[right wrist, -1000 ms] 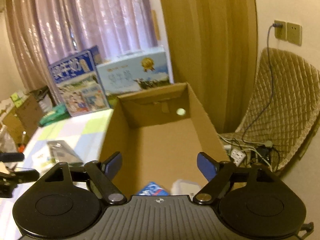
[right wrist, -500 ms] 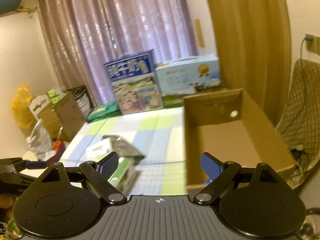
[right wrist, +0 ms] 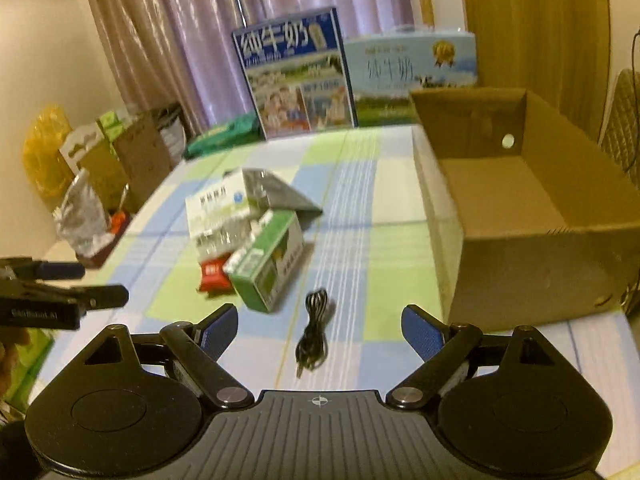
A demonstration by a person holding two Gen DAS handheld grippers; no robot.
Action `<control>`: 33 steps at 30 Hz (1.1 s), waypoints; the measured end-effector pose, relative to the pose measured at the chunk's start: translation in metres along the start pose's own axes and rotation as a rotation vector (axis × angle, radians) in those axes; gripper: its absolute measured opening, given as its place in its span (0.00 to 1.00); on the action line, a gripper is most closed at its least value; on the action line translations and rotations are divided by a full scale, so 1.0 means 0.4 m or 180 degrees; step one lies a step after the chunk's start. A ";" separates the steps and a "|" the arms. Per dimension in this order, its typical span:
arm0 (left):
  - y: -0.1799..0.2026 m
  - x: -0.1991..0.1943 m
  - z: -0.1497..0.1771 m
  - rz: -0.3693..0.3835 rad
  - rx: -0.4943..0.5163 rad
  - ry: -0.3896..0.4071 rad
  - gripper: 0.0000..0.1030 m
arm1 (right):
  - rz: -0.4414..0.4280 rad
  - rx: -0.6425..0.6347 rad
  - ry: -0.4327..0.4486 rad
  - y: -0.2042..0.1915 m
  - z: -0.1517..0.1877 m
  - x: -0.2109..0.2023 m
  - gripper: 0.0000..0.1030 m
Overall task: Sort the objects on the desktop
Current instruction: 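Grasp the black cable with the right tool while the left tool grasps the green box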
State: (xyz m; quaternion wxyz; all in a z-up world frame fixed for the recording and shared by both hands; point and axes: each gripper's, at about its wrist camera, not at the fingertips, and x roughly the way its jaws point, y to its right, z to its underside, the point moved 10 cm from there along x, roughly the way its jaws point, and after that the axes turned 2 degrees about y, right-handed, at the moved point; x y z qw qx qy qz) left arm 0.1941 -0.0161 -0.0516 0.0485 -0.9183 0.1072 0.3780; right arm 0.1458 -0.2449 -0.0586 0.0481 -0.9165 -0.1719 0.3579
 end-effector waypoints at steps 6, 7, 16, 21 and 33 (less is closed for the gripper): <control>0.001 0.071 0.032 0.0072 -0.0058 -0.0109 0.89 | 0.0035 -0.0049 -0.0109 0.001 0.039 0.074 0.84; 0.002 0.083 0.036 0.0074 -0.0050 -0.0120 0.89 | 0.0033 -0.0060 -0.0122 -0.001 0.044 0.087 0.84; 0.024 0.167 0.030 0.0188 -0.0029 0.0053 0.89 | 0.0067 -0.0098 -0.0294 0.005 0.093 0.208 0.63; 0.016 0.212 0.038 0.0200 -0.0113 0.0115 0.89 | 0.0053 -0.0126 -0.0380 -0.001 0.108 0.240 0.57; 0.031 0.245 0.059 0.0254 -0.0002 0.0047 0.89 | 0.0197 -0.0463 -0.0371 -0.027 0.122 0.283 0.39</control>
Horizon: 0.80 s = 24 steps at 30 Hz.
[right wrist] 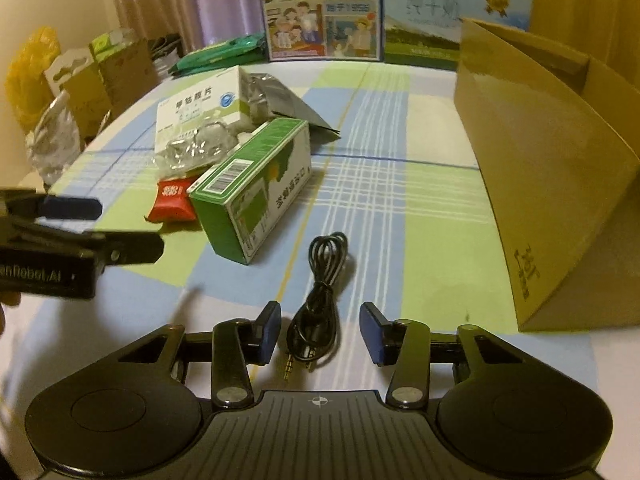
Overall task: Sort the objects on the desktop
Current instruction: 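Grasp the black cable with the right tool while the left tool grasps the green box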
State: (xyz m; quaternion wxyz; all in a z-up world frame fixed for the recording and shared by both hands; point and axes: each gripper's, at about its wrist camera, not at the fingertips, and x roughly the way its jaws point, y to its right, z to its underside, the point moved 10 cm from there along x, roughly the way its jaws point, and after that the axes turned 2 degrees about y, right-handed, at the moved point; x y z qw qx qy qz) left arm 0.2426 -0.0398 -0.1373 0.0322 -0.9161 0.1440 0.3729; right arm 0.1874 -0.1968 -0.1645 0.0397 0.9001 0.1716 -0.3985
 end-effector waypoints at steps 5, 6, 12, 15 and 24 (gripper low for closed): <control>0.009 0.003 -0.013 0.0103 -0.0088 0.0045 0.88 | 0.0076 -0.0122 0.0018 -0.010 -0.001 0.015 0.24; 0.013 0.004 -0.016 0.0134 -0.0107 0.0053 0.88 | 0.0082 -0.0105 0.0015 -0.009 -0.002 0.016 0.22; 0.051 0.007 -0.039 0.0256 -0.0062 0.0139 0.88 | 0.0122 -0.0036 -0.0011 0.005 -0.004 0.014 0.21; 0.074 0.017 -0.048 0.0304 -0.0018 0.0144 0.88 | 0.0167 0.0060 -0.0007 0.025 -0.009 0.006 0.20; 0.127 0.062 -0.067 0.0305 0.0185 0.0150 0.74 | 0.0255 0.0172 0.0007 0.057 -0.016 -0.007 0.20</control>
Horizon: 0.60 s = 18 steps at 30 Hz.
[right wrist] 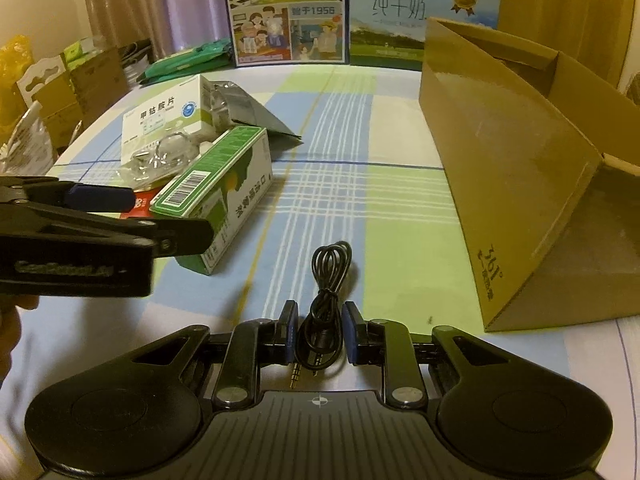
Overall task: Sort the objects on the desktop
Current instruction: 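Grasp the black cable with the right tool while the left tool grasps the green box, then lift the green box with the left tool while the right tool lifts the cable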
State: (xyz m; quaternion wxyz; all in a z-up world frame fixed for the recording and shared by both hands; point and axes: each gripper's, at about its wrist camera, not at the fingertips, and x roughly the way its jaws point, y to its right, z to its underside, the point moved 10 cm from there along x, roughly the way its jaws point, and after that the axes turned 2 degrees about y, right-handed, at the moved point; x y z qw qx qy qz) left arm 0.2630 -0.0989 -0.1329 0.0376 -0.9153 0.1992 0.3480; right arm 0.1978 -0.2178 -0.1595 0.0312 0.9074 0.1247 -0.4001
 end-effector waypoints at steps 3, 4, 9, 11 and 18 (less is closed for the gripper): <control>0.000 0.014 -0.007 -0.0041 0.0025 0.0003 0.58 | 0.0084 -0.0010 0.0000 0.013 0.001 -0.002 0.20; 0.001 0.019 -0.009 -0.0034 0.0018 -0.0003 0.51 | 0.0103 -0.0013 -0.0005 0.015 0.002 -0.002 0.20; 0.014 0.036 -0.006 0.0015 0.0081 -0.0055 0.30 | 0.0091 -0.0019 -0.0016 0.014 0.003 -0.001 0.20; 0.019 0.034 -0.003 0.0013 0.0106 -0.0077 0.27 | 0.0093 -0.0012 -0.0010 0.015 0.002 -0.001 0.20; 0.023 -0.024 0.039 0.0012 0.0123 -0.0201 0.24 | 0.0029 0.0046 -0.0031 0.014 0.015 -0.022 0.20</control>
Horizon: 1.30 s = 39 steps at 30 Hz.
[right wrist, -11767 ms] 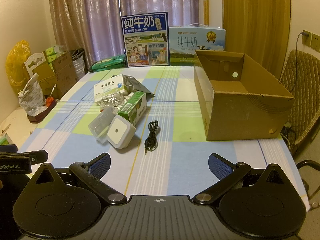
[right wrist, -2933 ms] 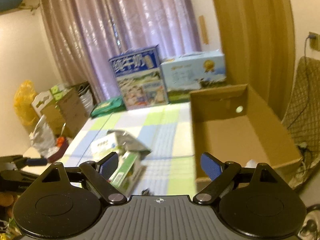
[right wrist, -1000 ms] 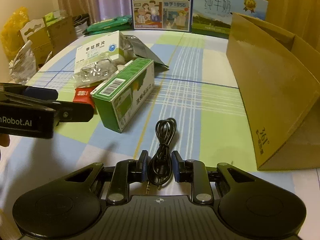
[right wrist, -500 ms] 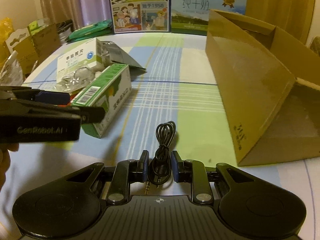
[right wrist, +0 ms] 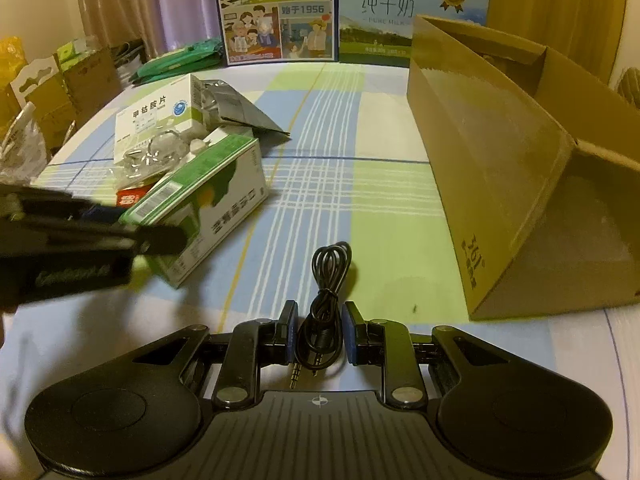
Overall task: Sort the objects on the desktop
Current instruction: 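Lift the green box with the left tool while the right tool lifts the cable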
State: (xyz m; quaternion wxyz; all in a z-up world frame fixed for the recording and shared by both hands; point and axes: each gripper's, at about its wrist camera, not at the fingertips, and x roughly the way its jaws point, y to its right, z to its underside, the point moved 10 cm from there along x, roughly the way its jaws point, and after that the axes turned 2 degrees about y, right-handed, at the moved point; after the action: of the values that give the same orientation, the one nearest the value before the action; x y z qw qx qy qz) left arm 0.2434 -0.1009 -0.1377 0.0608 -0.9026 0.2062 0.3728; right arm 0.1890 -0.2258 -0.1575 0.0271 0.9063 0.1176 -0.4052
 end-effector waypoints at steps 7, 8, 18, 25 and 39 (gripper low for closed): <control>0.007 -0.074 0.047 -0.0009 0.0067 -0.0087 0.25 | -0.0013 0.0020 0.0010 -0.001 0.024 -0.045 0.20; 0.000 -0.080 0.049 -0.0021 0.0056 -0.0090 0.25 | -0.0012 0.0025 0.0008 -0.002 0.031 -0.050 0.20; 0.009 -0.051 0.020 -0.0025 0.0138 -0.0058 0.35 | 0.0069 -0.0059 -0.0010 -0.008 0.047 -0.040 0.20; 0.005 -0.020 0.010 -0.0019 0.0163 -0.0114 0.35 | 0.0100 -0.0062 0.0008 -0.003 0.042 -0.026 0.21; 0.011 -0.002 0.011 -0.0008 0.0167 -0.0179 0.34 | 0.0107 -0.0044 0.0044 -0.002 0.022 -0.006 0.20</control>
State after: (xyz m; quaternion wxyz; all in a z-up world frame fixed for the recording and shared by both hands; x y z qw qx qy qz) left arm 0.2383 -0.1035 -0.1401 0.0907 -0.8901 0.2131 0.3925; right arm 0.1809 -0.2268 -0.1616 0.0394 0.9107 0.1053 -0.3976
